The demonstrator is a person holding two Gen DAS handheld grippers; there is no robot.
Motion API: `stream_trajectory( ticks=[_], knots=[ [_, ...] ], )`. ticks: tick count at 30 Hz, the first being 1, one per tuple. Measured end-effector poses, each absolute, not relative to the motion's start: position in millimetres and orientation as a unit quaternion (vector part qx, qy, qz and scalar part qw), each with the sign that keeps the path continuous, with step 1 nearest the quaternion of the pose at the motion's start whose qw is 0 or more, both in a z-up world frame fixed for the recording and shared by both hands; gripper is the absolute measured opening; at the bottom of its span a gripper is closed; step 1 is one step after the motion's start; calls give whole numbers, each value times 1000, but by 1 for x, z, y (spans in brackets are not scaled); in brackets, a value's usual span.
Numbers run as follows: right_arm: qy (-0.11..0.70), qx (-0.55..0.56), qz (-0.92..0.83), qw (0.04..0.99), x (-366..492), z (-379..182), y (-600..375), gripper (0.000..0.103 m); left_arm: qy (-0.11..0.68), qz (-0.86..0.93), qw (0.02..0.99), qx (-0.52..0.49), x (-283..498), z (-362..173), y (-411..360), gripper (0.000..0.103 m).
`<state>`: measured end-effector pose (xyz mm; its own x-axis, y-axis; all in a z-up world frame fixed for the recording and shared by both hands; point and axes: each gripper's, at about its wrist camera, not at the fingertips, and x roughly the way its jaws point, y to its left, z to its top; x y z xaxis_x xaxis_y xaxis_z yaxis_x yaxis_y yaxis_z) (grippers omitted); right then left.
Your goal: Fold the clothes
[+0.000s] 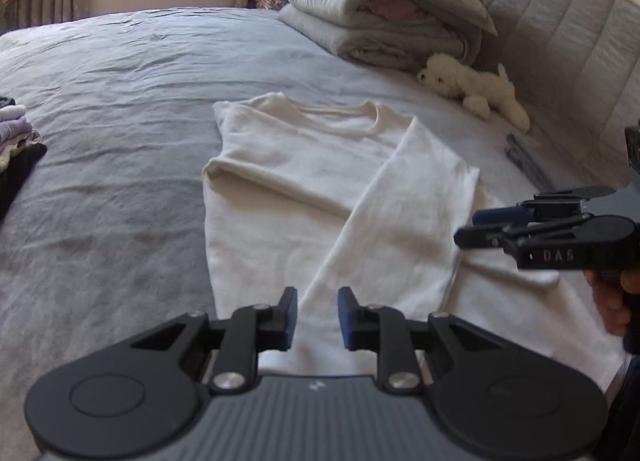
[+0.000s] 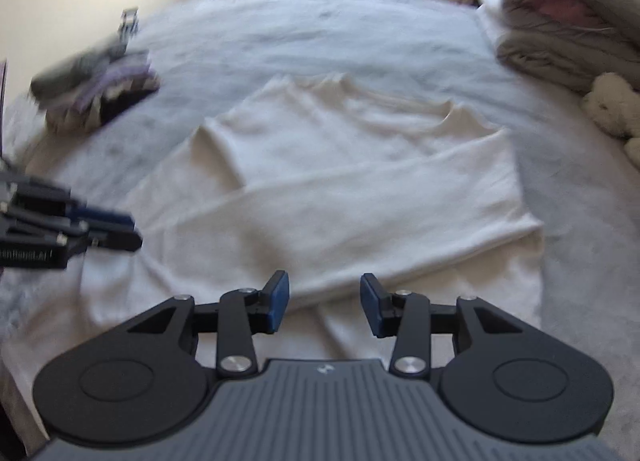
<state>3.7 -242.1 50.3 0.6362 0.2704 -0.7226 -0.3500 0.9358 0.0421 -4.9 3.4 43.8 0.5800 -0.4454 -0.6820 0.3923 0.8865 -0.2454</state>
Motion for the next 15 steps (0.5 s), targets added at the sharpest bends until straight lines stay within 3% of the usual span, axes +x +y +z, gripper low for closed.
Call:
stream_trajectory(
  ticks=[15],
  knots=[
    [466, -104, 176, 861, -4, 36, -256, 50, 405, -213, 889, -13, 1, 32, 0, 26]
  ],
)
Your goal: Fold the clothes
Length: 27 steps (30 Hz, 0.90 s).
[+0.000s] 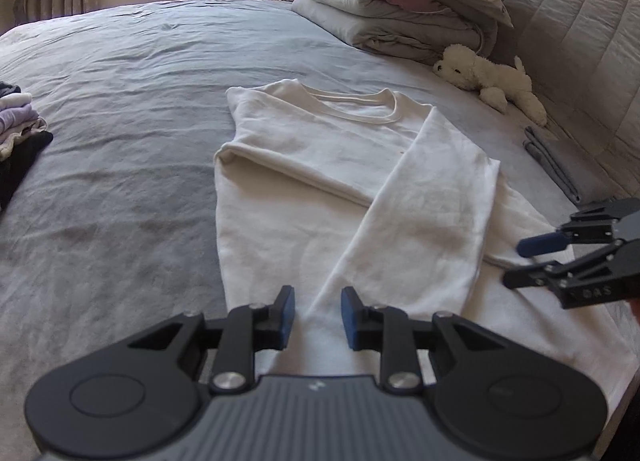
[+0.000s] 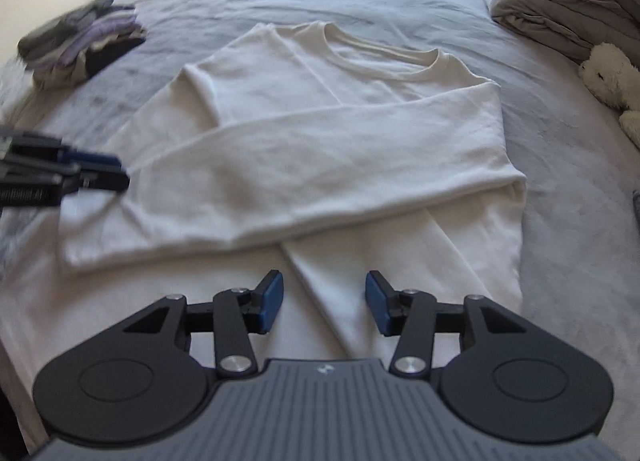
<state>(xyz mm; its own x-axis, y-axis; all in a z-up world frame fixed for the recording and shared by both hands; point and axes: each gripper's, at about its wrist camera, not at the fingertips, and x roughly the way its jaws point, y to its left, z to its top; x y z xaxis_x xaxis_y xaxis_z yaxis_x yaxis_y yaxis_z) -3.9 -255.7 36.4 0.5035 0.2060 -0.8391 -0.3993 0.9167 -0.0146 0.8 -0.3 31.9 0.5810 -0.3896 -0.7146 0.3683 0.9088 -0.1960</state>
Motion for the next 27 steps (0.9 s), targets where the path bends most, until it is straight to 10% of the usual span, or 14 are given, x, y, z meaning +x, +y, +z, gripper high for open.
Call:
stream_trajectory(
  ticks=[27],
  knots=[
    [407, -41, 209, 889, -23, 77, -320, 57, 388, -191, 900, -58, 13, 46, 16, 32]
  ],
)
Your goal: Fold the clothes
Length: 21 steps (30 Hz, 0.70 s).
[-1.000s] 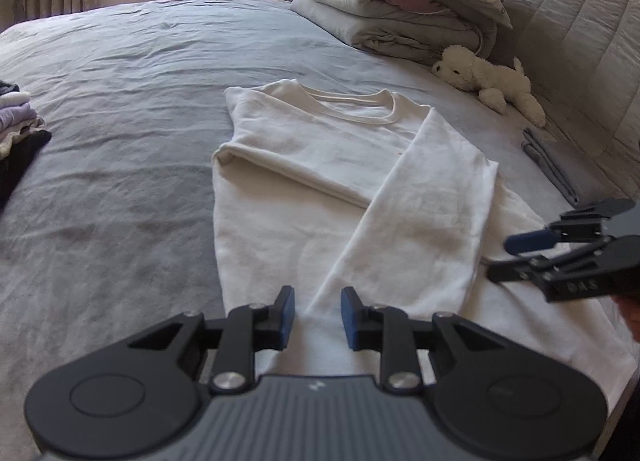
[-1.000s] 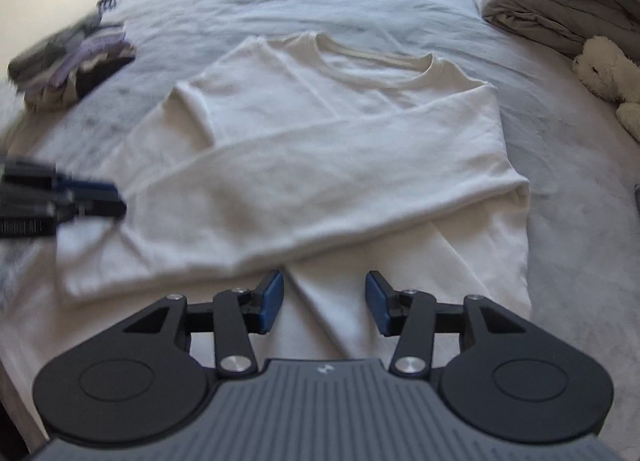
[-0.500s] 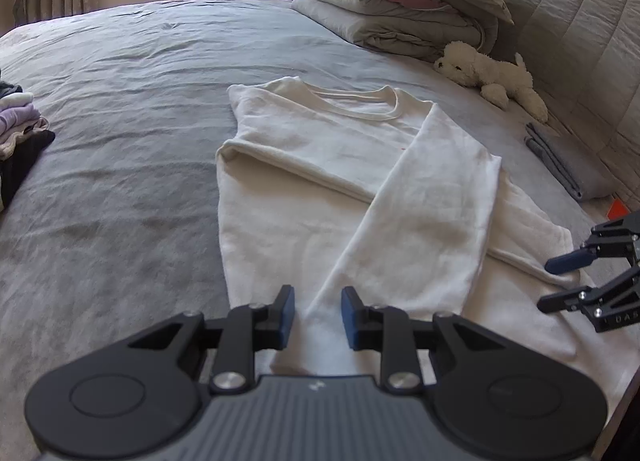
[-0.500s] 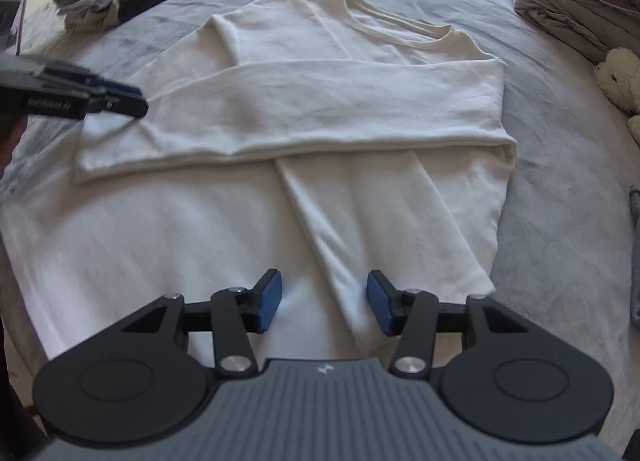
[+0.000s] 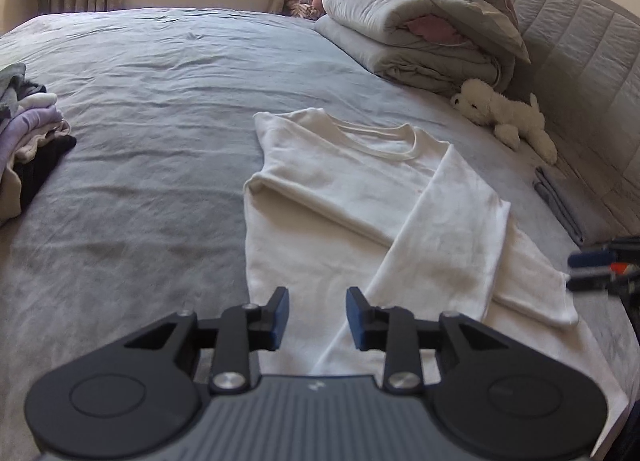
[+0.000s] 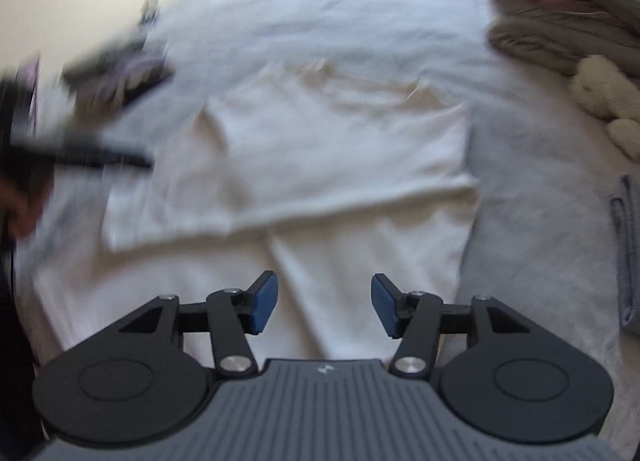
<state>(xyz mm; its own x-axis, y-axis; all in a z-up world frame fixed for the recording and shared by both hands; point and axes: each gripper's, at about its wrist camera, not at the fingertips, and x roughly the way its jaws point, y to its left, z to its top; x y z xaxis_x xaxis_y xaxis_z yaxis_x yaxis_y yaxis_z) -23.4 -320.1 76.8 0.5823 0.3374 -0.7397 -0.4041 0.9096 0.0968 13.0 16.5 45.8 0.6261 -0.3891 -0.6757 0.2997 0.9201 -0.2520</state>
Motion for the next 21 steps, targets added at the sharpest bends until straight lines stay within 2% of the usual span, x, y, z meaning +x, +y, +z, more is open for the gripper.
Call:
stream_trajectory(
  ticks=[4, 10, 18, 21],
  knots=[
    [371, 9, 135, 919, -3, 83, -331, 58, 386, -185, 901, -67, 19, 43, 14, 34],
    [341, 9, 108, 934, 23, 76, -315, 58, 399, -167, 899, -67, 24, 35, 13, 36],
    [459, -3, 93, 884, 49, 34, -319, 55, 394, -171, 902, -46, 19, 33, 11, 37],
    [423, 32, 86, 902, 42, 52, -343, 52, 395, -173, 901, -52, 20, 34, 12, 38]
  ],
)
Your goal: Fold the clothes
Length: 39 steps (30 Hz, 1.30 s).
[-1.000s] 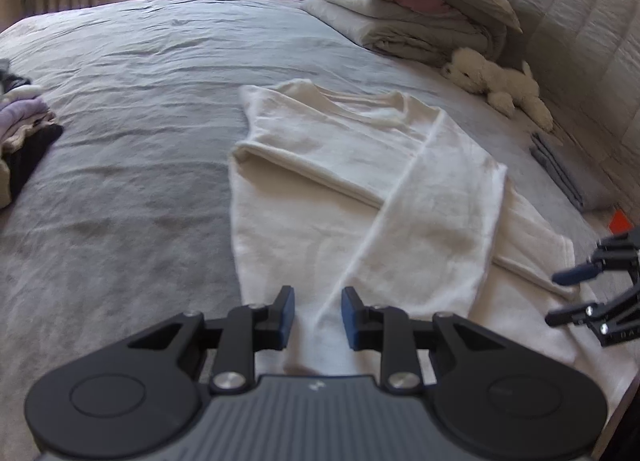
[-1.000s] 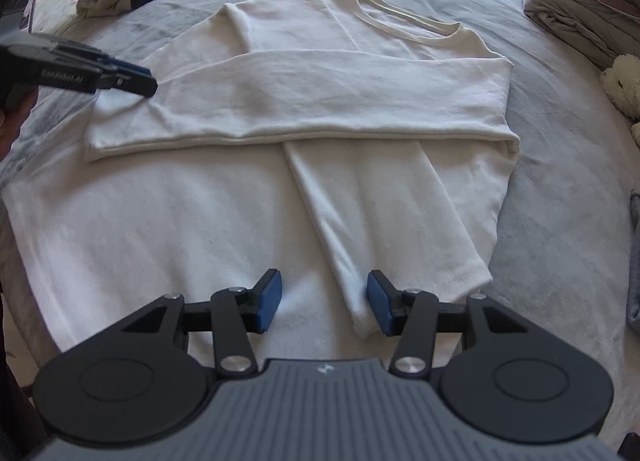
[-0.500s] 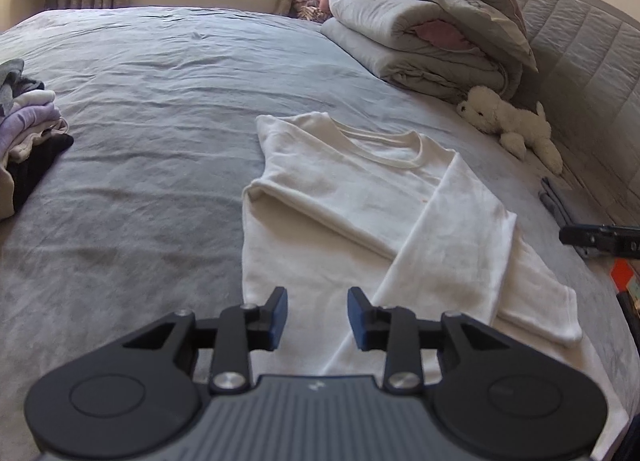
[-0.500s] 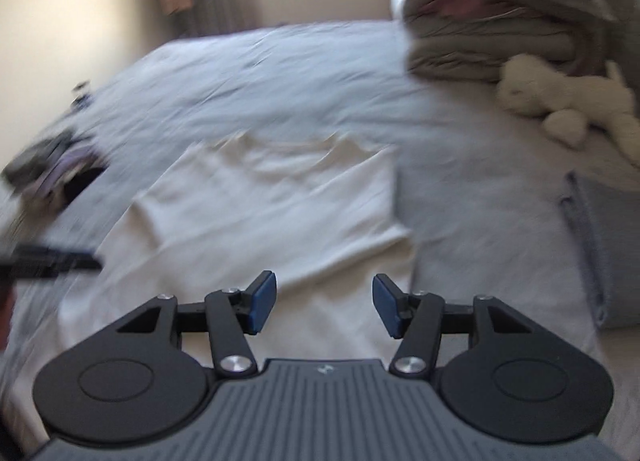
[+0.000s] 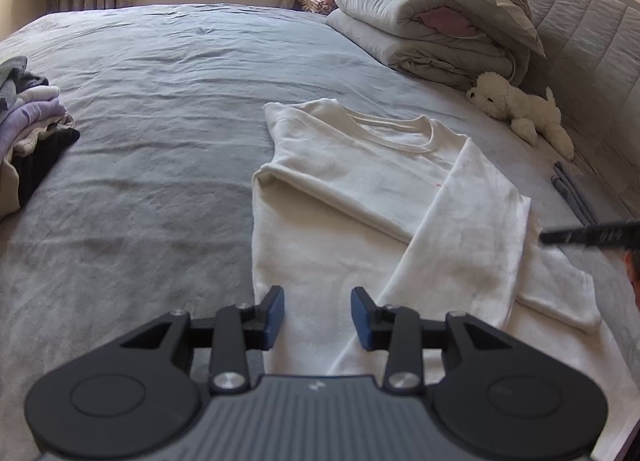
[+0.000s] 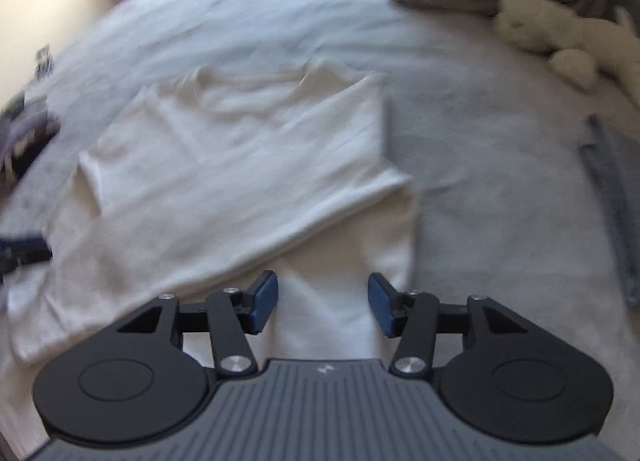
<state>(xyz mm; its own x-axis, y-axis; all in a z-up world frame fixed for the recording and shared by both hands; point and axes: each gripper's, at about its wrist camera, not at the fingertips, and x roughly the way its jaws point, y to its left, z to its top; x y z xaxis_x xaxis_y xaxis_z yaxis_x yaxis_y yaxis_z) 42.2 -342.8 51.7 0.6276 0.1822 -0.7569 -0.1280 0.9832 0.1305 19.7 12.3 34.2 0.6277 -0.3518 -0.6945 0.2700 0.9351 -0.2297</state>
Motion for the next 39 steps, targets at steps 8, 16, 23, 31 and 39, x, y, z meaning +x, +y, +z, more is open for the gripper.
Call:
stream_trajectory(
  ticks=[8, 16, 23, 31, 39],
  knots=[
    [376, 108, 24, 920, 69, 54, -381, 50, 389, -173, 904, -33, 18, 33, 8, 39],
    [411, 74, 41, 908, 87, 32, -363, 15, 386, -174, 906, -26, 19, 33, 8, 39],
    [410, 77, 18, 908, 86, 33, -359, 13, 388, -173, 905, -35, 20, 34, 12, 39],
    [373, 120, 20, 920, 86, 42, -371, 32, 381, -165, 907, -60, 29, 42, 22, 39],
    [365, 103, 28, 925, 101, 48, -345, 32, 357, -165, 915, -90, 84, 54, 36, 55]
  ],
)
